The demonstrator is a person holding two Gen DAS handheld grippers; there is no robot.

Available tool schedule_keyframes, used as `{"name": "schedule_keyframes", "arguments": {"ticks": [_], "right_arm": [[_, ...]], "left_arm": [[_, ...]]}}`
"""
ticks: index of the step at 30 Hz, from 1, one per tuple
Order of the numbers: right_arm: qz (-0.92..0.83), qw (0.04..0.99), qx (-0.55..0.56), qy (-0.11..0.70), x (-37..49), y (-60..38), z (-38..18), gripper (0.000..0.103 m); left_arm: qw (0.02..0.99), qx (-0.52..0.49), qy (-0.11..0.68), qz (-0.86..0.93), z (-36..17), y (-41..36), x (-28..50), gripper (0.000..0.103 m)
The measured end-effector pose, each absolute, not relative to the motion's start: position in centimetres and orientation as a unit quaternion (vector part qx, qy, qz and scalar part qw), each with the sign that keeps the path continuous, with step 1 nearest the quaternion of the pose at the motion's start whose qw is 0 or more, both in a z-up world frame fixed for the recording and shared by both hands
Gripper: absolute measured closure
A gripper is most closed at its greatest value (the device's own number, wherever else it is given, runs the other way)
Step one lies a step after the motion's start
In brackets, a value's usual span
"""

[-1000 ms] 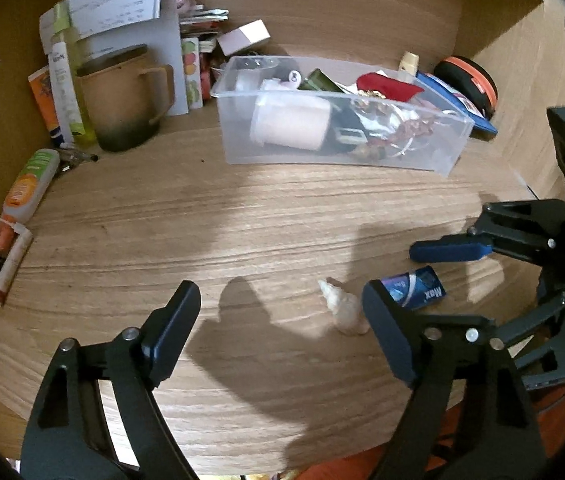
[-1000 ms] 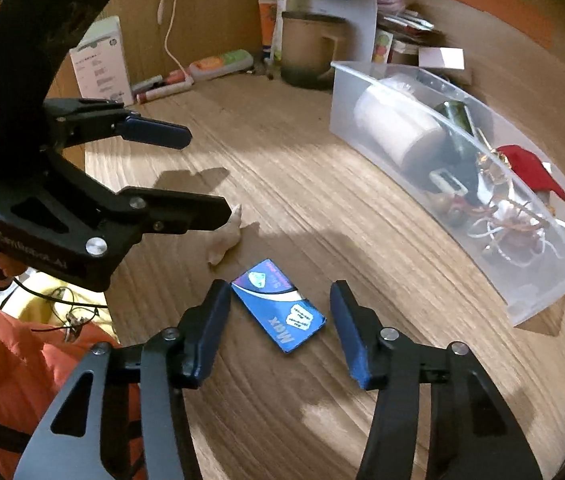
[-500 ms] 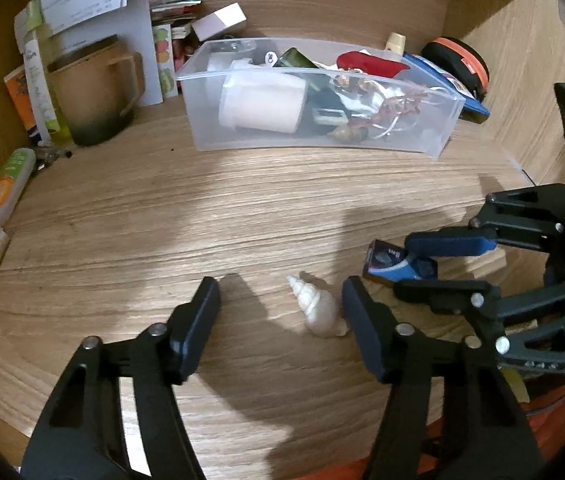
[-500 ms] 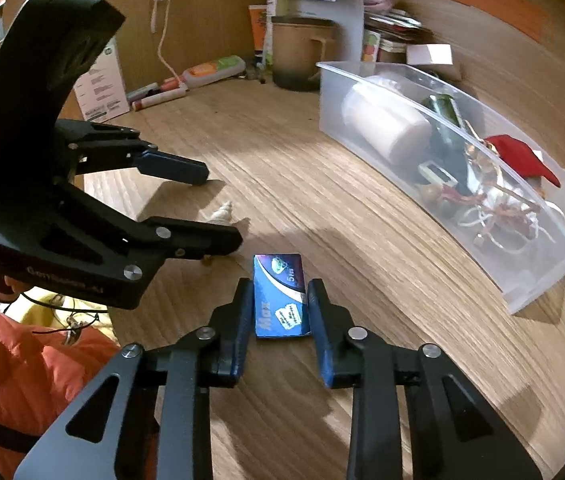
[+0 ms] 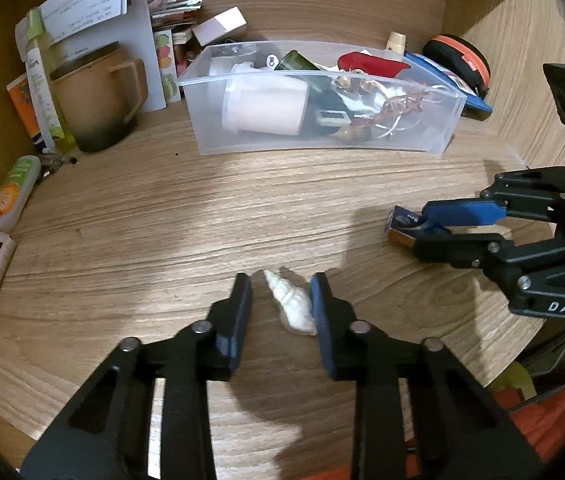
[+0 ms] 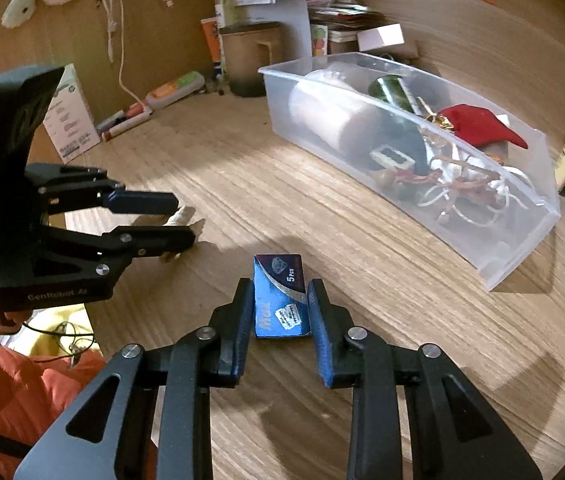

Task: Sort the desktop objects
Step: 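Grasp the white seashell with the left gripper while the right gripper grasps the blue card packet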

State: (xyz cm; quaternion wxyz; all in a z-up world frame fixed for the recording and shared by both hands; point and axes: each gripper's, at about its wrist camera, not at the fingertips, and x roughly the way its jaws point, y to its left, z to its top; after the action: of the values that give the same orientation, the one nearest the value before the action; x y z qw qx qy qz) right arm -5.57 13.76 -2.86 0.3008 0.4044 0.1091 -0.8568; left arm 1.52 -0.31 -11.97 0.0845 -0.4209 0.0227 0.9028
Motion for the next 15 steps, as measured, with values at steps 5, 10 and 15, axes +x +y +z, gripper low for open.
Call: {"name": "schedule_keyframes", "arguments": {"ticks": [5,10,15], "right_arm": [[-0.863,0.293,0.401,0.095,-5.9,14.1,-2.2,0.078],[-0.865,0.287,0.403,0.080,-6.4,14.8,-1.8,0.078],[-0.868,0.283,0.401,0.071,-6.7,15.1,-1.4,0.078]], "left_arm": [[0.072,-0.420,0.007,0.905,-12.0,-1.3,1.1,0.087],[0.061,-0.417,-0.012,0.907,-11.9,-2.3,1.3,0.087],[0.061,-0.412,-0.011,0.909,-11.5,-2.5,1.2,0.087]]}}
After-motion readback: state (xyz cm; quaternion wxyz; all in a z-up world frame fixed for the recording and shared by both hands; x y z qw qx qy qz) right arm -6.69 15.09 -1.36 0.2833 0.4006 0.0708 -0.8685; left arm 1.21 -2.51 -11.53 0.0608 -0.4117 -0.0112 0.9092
